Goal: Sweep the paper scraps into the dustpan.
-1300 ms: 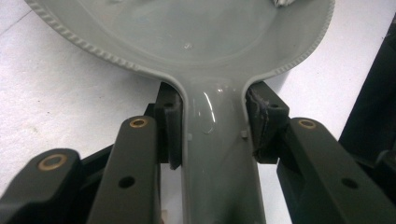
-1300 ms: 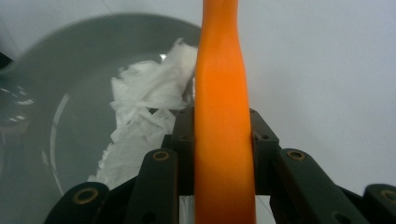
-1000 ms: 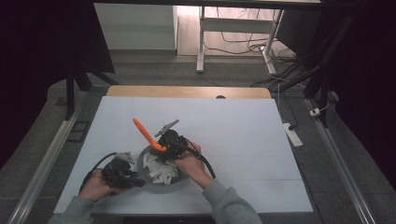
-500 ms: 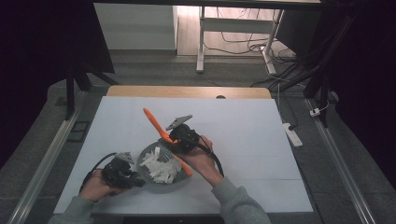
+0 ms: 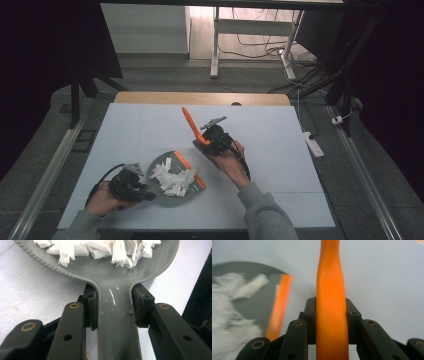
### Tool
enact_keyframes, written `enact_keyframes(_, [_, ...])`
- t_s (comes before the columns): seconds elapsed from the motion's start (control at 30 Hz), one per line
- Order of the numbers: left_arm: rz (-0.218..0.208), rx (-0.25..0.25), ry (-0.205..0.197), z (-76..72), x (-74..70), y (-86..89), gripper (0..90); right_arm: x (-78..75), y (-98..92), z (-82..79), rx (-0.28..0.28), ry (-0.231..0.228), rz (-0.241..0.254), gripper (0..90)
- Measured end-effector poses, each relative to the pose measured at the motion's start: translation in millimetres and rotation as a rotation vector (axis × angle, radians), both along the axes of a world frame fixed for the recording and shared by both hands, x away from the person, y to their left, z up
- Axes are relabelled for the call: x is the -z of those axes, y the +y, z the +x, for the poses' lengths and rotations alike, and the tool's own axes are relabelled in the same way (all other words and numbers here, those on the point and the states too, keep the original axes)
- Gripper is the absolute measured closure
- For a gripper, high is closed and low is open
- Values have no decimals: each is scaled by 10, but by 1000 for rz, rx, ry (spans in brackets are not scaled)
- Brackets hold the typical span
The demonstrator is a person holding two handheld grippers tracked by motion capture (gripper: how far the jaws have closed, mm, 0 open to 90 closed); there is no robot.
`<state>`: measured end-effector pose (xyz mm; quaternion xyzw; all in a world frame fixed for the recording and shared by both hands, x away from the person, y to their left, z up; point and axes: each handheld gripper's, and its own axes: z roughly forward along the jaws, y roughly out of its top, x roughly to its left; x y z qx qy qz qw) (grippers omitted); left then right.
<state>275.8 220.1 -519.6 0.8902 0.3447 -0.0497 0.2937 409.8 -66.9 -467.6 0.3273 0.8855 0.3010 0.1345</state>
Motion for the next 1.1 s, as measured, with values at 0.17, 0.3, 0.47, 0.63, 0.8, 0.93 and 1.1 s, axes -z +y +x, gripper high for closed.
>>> enact_keyframes(0.17, [1,1,1,1,5,0,615,143,-9,126,30,24,-17,705])
enact_keyframes(0.3, [1,-1,3,2,13,-3,615,154,101,73,-8,22,-35,704])
enact_keyframes(0.47, [0,-6,0,-3,18,-13,615,164,232,-56,-49,57,-3,705])
enact_keyframes(0.63, [-1,-14,3,-8,27,-29,615,152,392,-249,-71,60,0,705])
enact_keyframes(0.8, [-1,-19,0,-14,22,-38,615,92,608,-458,-128,46,1,705])
enact_keyframes(0.93, [-4,-21,-2,-16,24,-37,615,31,773,-609,-204,37,23,705])
enact_keyframes(1.1, [-2,-20,-4,-18,23,-33,615,-74,745,-621,-206,3,79,705])
